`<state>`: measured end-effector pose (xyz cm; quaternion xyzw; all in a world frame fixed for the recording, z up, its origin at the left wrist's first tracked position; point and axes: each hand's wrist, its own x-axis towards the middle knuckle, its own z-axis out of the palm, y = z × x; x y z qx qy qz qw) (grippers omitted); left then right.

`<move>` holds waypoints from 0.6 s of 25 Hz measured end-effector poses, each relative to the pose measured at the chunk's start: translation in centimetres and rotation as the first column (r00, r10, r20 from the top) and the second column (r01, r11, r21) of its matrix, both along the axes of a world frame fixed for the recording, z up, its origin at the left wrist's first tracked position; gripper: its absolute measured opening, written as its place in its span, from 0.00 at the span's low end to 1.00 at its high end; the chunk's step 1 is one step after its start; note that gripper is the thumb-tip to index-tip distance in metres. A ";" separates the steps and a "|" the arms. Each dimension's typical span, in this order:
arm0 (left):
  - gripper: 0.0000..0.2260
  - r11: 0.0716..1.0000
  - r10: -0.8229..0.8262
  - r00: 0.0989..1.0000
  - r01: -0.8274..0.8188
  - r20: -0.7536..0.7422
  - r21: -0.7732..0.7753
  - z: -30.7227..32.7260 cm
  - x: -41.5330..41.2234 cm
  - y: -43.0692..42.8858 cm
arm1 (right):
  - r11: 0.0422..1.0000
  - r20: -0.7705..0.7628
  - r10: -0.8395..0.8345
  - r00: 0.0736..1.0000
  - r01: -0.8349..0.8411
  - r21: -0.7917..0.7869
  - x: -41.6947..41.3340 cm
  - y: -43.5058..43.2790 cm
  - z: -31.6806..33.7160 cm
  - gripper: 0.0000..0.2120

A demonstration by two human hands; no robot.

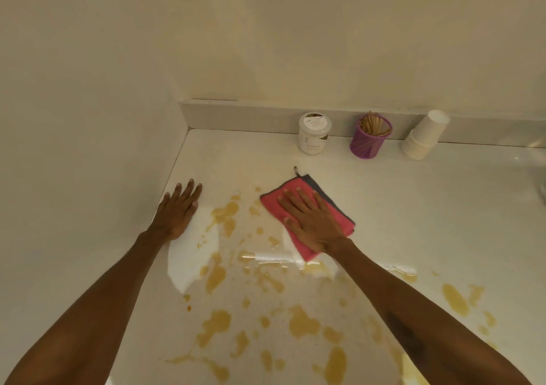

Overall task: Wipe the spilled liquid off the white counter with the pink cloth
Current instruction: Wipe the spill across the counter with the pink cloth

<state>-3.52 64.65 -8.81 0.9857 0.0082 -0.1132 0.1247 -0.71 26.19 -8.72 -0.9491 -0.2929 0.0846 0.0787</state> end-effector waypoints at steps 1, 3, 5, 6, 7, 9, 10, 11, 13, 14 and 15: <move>0.32 1.000 -0.016 1.000 0.016 0.015 0.010 0.1 -0.4 0.6 | 1.000 0.005 -0.022 1.000 0.022 0.008 -0.3 -0.7 -0.1 0.28; 0.31 0.999 -0.016 0.998 0.014 0.054 0.037 -0.2 -1.4 0.6 | 0.988 0.035 -0.154 0.987 0.154 0.021 0.0 -1.3 -0.3 0.30; 0.30 0.998 0.009 0.996 -0.016 0.091 0.068 -0.5 -1.7 0.5 | 0.963 0.042 -0.267 0.963 0.266 0.030 1.5 0.3 -0.6 0.32; 0.29 0.998 0.011 0.995 -0.018 0.100 0.068 -0.7 -1.8 0.6 | 0.955 0.033 -0.298 0.954 0.297 0.027 2.6 1.8 -0.7 0.32; 0.28 0.998 -0.001 0.994 -0.005 0.110 0.059 -0.7 -1.7 0.1 | 0.948 0.033 -0.317 0.948 0.316 0.027 3.5 2.7 -0.4 0.33; 0.28 0.998 -0.008 0.993 0.001 0.117 0.055 -0.9 -1.6 0.5 | 0.955 0.015 -0.293 0.956 0.293 0.046 4.6 6.3 -0.3 0.31; 0.28 0.999 -0.012 0.993 0.006 0.115 0.053 -1.0 -1.5 0.6 | 0.968 0.006 -0.248 0.969 0.247 0.052 4.6 8.0 -0.1 0.30; 0.29 0.999 -0.016 0.994 0.010 0.113 0.053 -1.0 -1.7 0.6 | 0.982 -0.001 -0.181 0.983 0.181 0.050 3.8 9.9 0.0 0.29; 0.30 0.999 -0.017 0.993 0.011 0.116 0.052 -1.0 -1.7 0.4 | 1.000 0.000 -0.002 1.000 0.002 0.018 1.0 12.5 0.1 0.29; 0.31 0.999 -0.012 0.994 0.007 0.112 0.044 -0.8 -1.7 0.4 | 0.995 -0.001 0.099 0.995 -0.099 0.001 -0.6 12.7 0.1 0.29; 0.31 0.999 -0.005 0.995 0.001 0.103 0.036 -0.7 -1.8 0.3 | 0.982 -0.008 0.191 0.982 -0.191 -0.006 -1.8 11.9 0.3 0.29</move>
